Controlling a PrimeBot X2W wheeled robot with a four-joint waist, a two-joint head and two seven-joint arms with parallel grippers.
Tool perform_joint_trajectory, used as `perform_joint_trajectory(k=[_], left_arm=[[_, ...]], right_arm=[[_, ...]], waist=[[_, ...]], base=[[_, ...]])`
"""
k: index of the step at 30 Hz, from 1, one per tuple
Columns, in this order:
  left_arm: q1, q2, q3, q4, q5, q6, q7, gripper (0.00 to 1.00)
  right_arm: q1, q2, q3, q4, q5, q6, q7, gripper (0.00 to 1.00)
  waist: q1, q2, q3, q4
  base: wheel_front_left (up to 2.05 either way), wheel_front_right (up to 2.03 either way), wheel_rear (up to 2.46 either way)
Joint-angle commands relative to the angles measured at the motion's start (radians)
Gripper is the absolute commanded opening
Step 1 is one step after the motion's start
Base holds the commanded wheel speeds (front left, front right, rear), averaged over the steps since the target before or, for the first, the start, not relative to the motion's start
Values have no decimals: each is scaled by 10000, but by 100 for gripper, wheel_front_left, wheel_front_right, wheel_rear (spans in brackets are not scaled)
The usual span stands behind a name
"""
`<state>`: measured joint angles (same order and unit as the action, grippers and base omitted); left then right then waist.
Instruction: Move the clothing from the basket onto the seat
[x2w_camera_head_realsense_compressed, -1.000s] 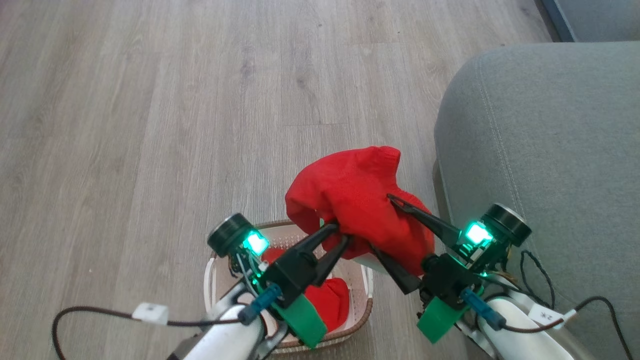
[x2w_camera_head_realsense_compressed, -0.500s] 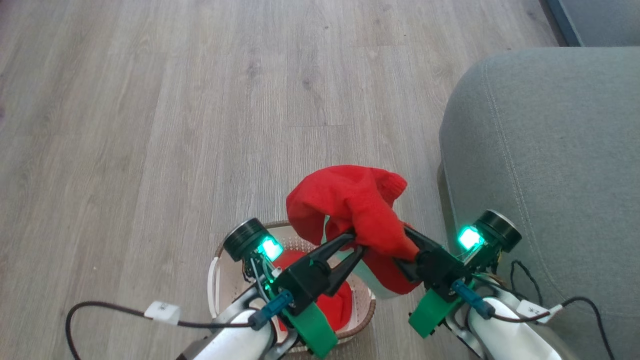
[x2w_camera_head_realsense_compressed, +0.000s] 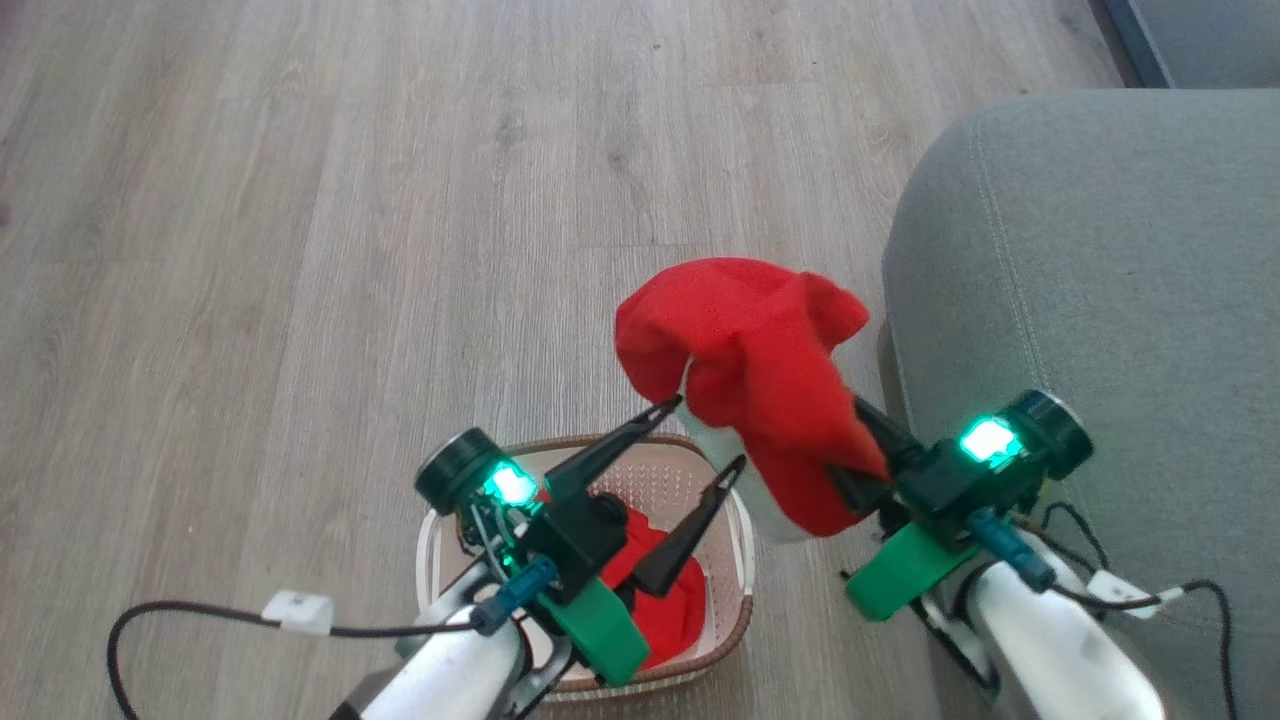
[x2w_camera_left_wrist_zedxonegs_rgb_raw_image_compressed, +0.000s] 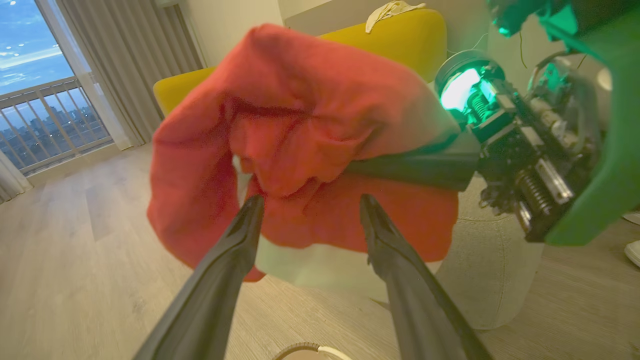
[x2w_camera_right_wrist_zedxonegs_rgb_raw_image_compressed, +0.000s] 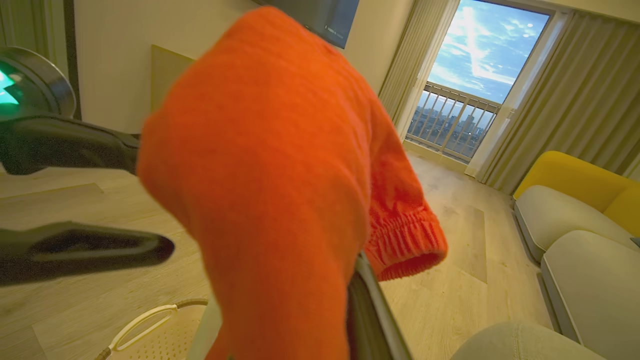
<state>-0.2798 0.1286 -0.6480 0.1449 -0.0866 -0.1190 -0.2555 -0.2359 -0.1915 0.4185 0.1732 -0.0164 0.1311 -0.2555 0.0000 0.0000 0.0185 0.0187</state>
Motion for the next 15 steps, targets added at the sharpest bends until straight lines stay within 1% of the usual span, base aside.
perform_joint_trajectory(k=[1,7,10,15], left_arm=[[-203,-36,455,-273,-1,98,-63,100],[-14,-104,725,21,83,131,-63,100],[271,-285,1037,298,-387,99,-63,100],[609,-446,1560,513,-522,93,-63,100]], right_arm=[[-207,55,-49,-389,64,-4,-63,0],[-12,179,-1109,-477,409,-4,-63,0],[85,194,-1511,-502,529,-4,-63,0],[329,383,-2239,-564,1030,-4,-63,0]], waist=[[0,0,4,-3],[0,0,9,32],[0,0,7,13],[0,0,-14,-55]], base=[[0,0,0],[0,0,0],[0,0,0],[0,0,0]])
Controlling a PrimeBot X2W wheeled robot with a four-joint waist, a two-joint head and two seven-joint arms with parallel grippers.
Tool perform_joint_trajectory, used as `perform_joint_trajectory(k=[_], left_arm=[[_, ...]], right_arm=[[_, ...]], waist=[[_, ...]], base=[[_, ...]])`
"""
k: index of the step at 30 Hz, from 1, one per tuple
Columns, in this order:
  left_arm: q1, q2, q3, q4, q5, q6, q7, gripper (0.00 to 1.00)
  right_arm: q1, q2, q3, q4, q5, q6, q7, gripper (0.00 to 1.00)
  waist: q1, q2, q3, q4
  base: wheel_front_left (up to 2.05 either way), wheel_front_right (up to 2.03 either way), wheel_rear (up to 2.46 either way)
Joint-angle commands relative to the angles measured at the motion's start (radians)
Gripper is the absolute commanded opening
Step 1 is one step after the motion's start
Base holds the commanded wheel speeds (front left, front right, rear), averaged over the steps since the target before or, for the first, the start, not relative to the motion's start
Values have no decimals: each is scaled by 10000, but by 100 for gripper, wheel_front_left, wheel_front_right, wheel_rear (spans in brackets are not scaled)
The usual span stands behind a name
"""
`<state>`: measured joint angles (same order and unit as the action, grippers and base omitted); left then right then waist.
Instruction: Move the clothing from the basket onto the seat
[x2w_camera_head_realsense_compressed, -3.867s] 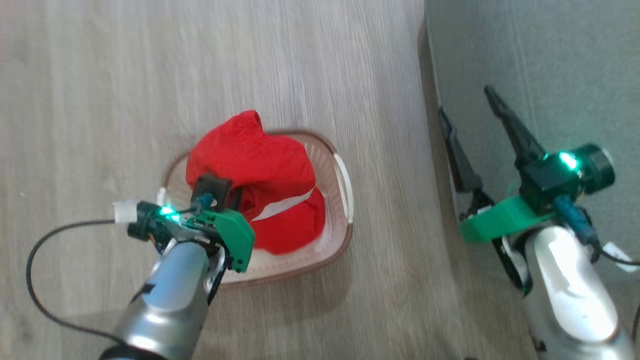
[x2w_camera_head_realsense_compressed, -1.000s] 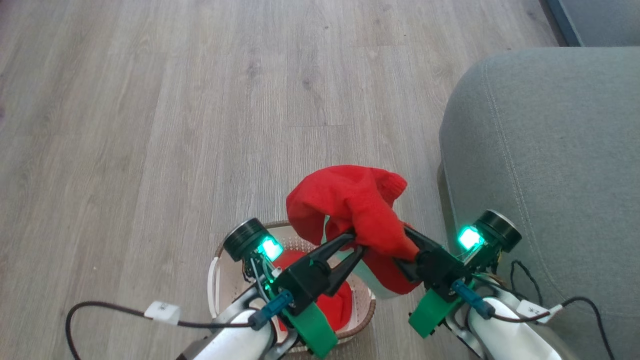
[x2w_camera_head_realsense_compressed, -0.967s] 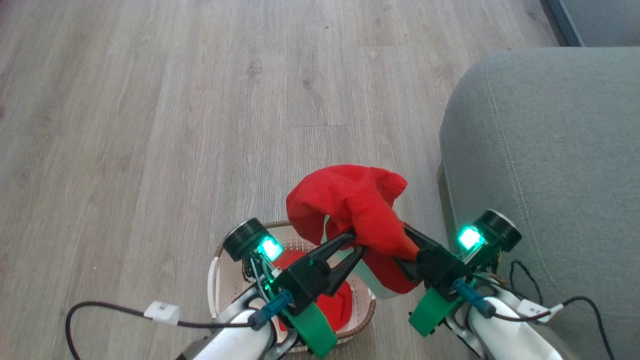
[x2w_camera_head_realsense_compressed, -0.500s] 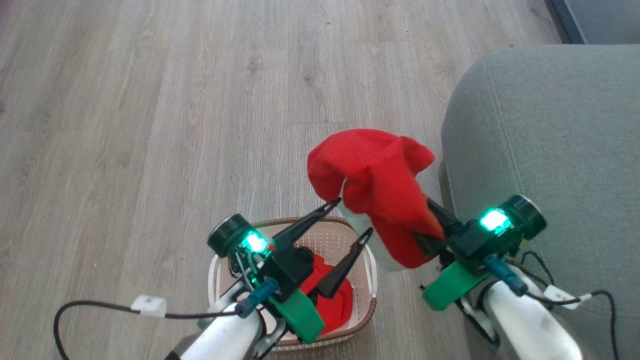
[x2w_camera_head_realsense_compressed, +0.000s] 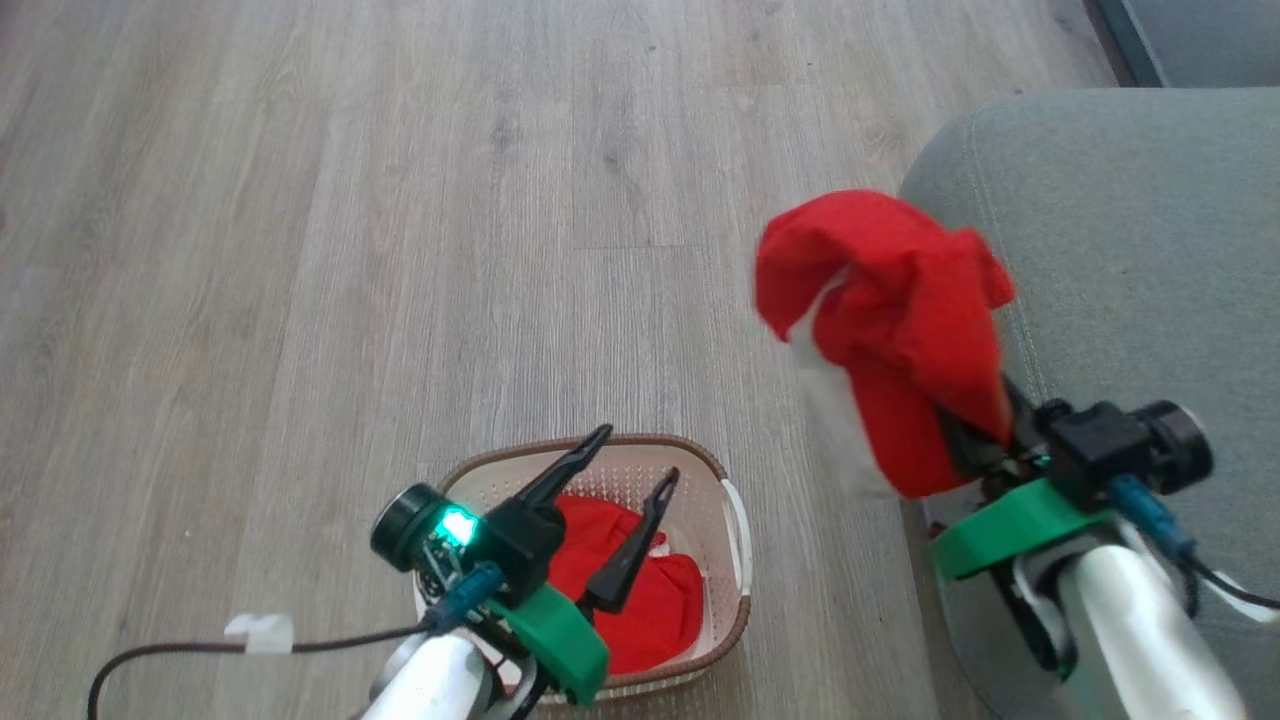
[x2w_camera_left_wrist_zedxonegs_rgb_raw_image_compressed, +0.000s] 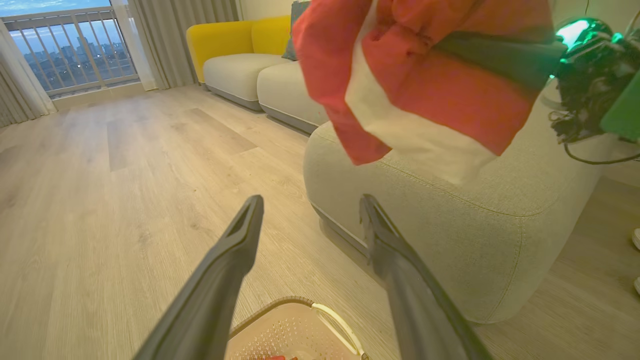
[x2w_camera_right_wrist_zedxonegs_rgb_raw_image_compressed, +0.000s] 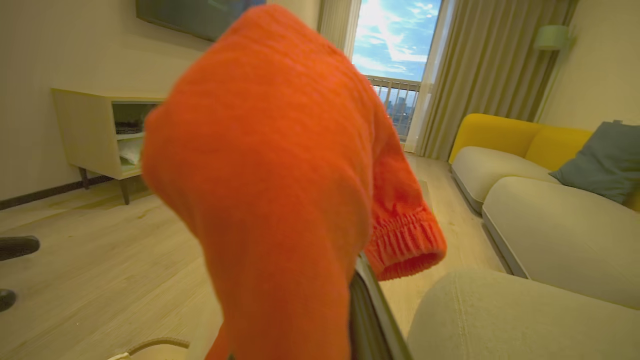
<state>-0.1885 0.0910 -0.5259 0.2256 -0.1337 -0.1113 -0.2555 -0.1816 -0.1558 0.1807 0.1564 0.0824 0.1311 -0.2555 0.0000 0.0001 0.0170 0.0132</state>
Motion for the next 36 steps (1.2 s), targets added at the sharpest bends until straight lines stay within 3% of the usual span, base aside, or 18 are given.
perform_joint_trajectory(k=[1,11,27,36], left_arm=[[-222,-101,422,-266,-49,14,-63,100],[427,-245,458,-101,111,-138,-63,100],[722,-270,-139,-145,211,-191,-63,100],[690,-280,-80,-311,220,-192,-63,100]], right_arm=[[-150,27,-5,-387,60,-4,-63,0],[453,78,-892,-93,86,-4,-63,0],[548,186,-1002,192,-117,-4,-63,0],[361,37,-1248,-124,-255,-4,-63,0]], waist=[[0,-1,-4,-9],[0,-1,-28,-12],[0,-1,59,-177],[0,-1,292,-934]], base=[[0,0,0],[0,0,0],[0,0,0],[0,0,0]])
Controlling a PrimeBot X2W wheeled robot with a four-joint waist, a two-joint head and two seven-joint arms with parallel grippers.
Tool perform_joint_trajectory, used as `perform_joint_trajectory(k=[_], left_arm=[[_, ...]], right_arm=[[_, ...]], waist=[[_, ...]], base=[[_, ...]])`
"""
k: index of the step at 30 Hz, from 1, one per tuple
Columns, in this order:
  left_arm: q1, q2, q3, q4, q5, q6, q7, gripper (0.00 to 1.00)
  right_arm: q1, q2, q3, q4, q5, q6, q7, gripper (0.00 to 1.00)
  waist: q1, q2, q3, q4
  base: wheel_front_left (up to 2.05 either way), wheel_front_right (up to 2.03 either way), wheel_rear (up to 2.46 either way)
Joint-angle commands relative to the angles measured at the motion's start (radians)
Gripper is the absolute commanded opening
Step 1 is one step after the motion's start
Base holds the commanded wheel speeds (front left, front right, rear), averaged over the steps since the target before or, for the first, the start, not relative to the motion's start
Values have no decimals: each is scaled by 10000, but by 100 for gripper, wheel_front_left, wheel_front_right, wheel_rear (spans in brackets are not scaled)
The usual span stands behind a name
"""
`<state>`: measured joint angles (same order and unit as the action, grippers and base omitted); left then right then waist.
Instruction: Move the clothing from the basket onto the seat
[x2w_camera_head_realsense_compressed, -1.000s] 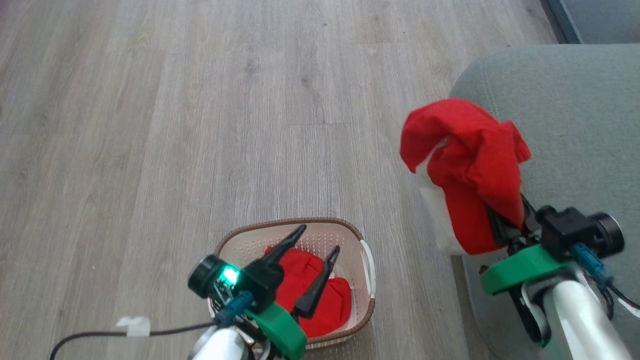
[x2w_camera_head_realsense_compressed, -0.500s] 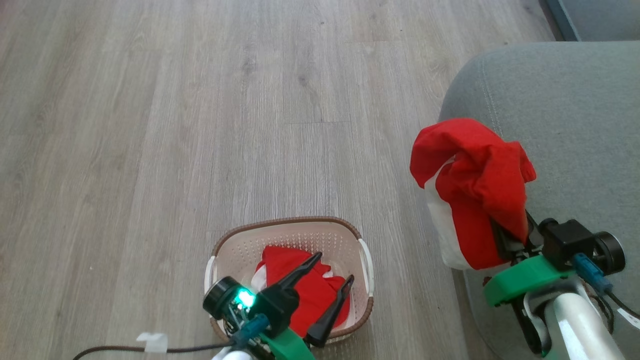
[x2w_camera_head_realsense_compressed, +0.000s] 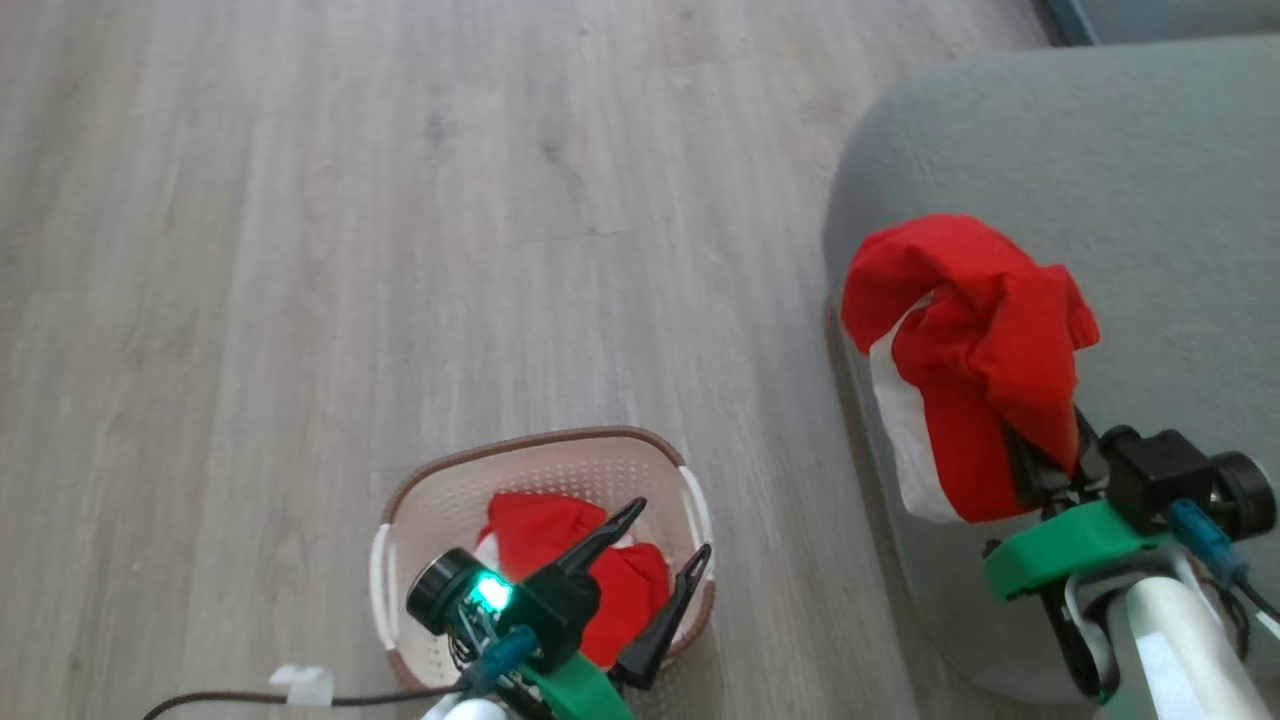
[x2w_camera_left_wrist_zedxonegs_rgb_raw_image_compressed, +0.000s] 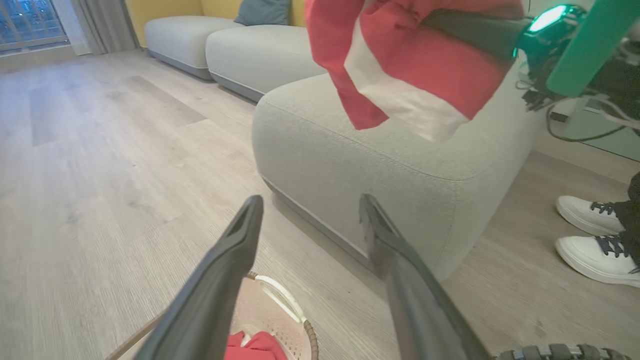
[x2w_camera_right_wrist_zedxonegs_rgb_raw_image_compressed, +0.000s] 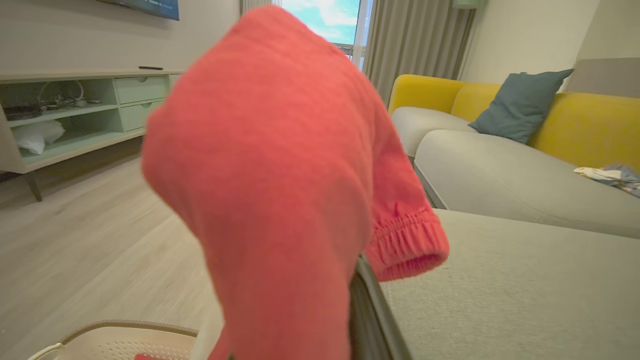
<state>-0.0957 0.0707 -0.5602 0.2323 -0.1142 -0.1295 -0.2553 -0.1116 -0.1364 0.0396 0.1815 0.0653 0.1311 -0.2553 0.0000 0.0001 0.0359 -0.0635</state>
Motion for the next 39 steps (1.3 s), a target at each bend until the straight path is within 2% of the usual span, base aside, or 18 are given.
perform_joint_trajectory(k=[1,10,14,20,25,31,39], left_arm=[[-252,-83,258,-407,30,-10,-65,100],[-640,-96,-164,-539,227,-11,-65,100],[-837,-95,-201,-620,153,-11,-65,100],[-1052,93,-379,-658,155,-11,-65,100],[-1134,169,-361,-647,156,-11,-65,100],[-1222,225,-526,-608,155,-11,-65,100],[-1505,406,-799,-607,200,-11,-65,100]], right_arm=[[-364,-172,141,-418,-102,-4,-65,0],[-545,31,-373,-747,-248,-4,-65,0],[-494,183,-554,-817,-272,-4,-65,0],[-390,413,-757,-747,-150,-4,-65,0],[-387,549,-835,-711,-118,-4,-65,0],[-566,599,-1097,-711,-86,-4,-65,0],[-1666,170,-1704,-708,394,-4,-65,0]], waist=[[0,-1,166,-331],[0,-1,819,-2077],[0,-1,1107,-3089],[0,-1,1338,-3881],[0,-1,1426,-4081],[0,-1,1527,-3997],[0,-1,2251,-3642]], base=[[0,0,0],[0,0,0],[0,0,0],[0,0,0],[0,0,0],[0,0,0],[0,0,0]])
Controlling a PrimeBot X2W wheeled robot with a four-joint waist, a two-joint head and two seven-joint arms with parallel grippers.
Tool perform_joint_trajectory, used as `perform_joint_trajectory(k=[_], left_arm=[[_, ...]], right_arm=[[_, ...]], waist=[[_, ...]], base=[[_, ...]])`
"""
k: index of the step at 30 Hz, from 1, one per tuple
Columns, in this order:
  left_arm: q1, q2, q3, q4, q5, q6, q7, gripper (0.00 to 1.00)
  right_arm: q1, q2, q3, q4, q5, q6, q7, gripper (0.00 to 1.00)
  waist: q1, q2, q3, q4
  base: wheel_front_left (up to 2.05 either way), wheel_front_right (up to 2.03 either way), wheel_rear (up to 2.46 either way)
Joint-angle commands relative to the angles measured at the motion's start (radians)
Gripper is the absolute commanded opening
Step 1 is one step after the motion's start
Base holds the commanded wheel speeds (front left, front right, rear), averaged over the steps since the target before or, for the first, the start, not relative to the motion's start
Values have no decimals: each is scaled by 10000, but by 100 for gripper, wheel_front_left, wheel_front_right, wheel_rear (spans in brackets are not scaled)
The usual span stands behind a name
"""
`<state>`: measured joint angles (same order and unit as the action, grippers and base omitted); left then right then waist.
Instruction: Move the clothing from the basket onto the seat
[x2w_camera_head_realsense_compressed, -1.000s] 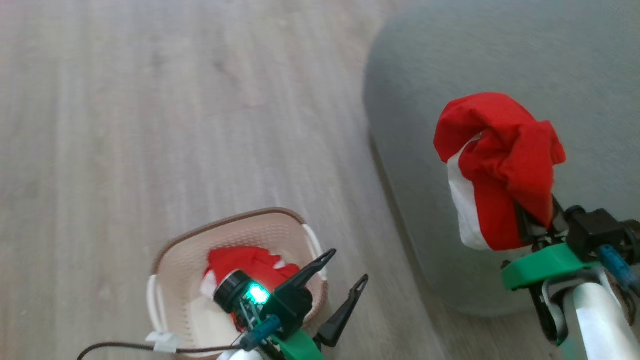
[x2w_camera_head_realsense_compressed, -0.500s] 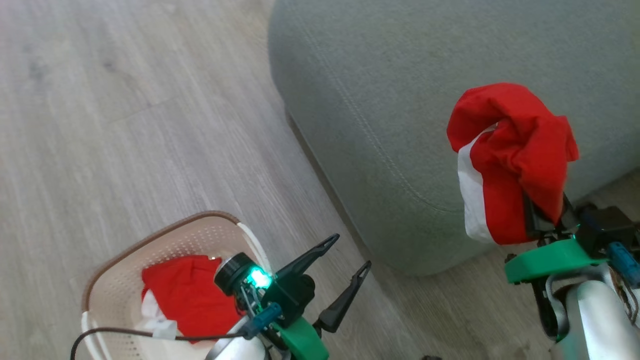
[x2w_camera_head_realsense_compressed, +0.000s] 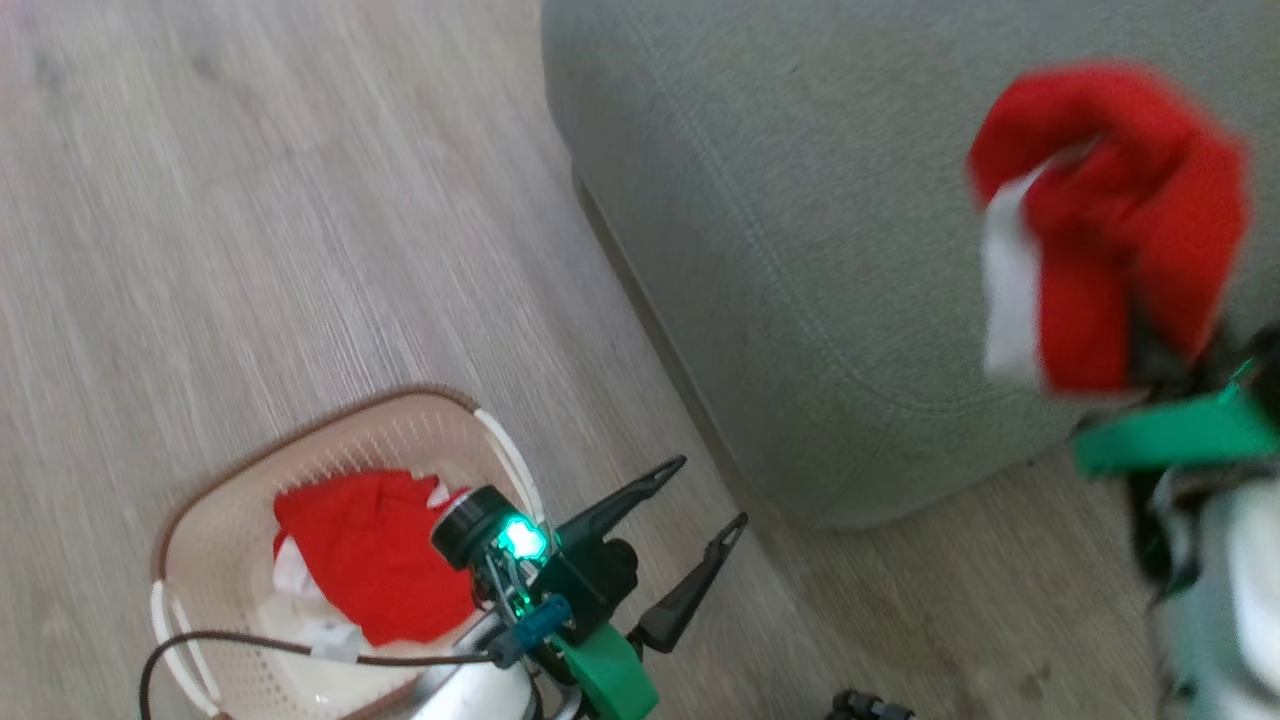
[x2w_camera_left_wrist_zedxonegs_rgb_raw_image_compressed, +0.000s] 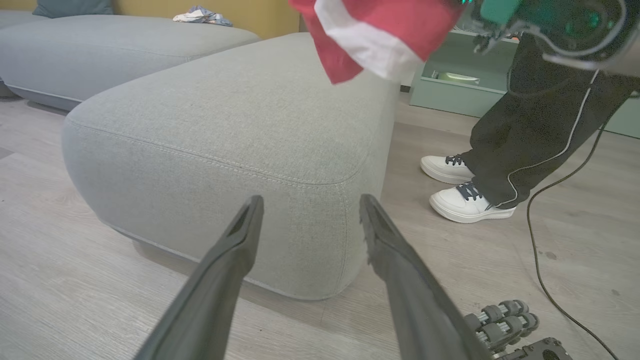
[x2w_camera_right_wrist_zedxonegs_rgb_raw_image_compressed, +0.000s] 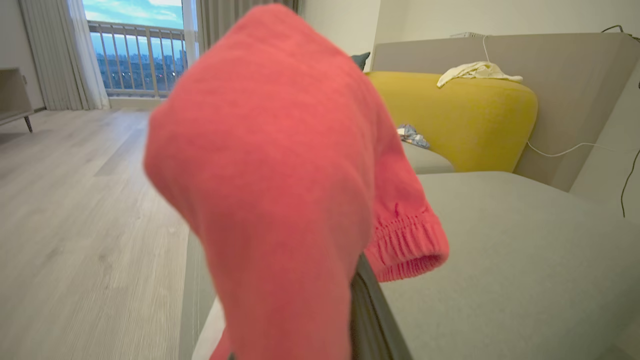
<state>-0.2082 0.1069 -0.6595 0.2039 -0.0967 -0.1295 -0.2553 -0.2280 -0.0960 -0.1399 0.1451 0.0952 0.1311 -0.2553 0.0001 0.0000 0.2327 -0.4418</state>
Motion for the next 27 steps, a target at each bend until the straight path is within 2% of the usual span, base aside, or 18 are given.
perform_joint_trajectory(k=[1,7,14,20,27], left_arm=[[-453,105,151,-317,26,-11,-65,100],[-1168,602,-448,-316,50,-11,-65,100],[-1926,1102,-825,-470,-17,-11,-65,100],[-2358,1373,-923,-491,-68,-11,-65,100],[-2601,1365,-987,-602,-80,-11,-65,100]], right_arm=[[-752,-359,-14,-264,232,-4,-65,0],[-2668,-1316,-874,602,1484,-4,-65,0],[-5044,-2475,-1603,2306,2357,-4,-65,0],[-7021,-3205,-1771,4248,3199,-4,-65,0],[-8555,-3991,-1165,6566,3422,-4,-65,0]], waist=[[-1,0,413,183],[-1,0,1700,616],[-1,0,3115,1133],[-1,0,4103,1626],[-1,0,4808,2230]], base=[[0,0,0],[0,0,0],[0,0,0],[0,0,0],[0,0,0]])
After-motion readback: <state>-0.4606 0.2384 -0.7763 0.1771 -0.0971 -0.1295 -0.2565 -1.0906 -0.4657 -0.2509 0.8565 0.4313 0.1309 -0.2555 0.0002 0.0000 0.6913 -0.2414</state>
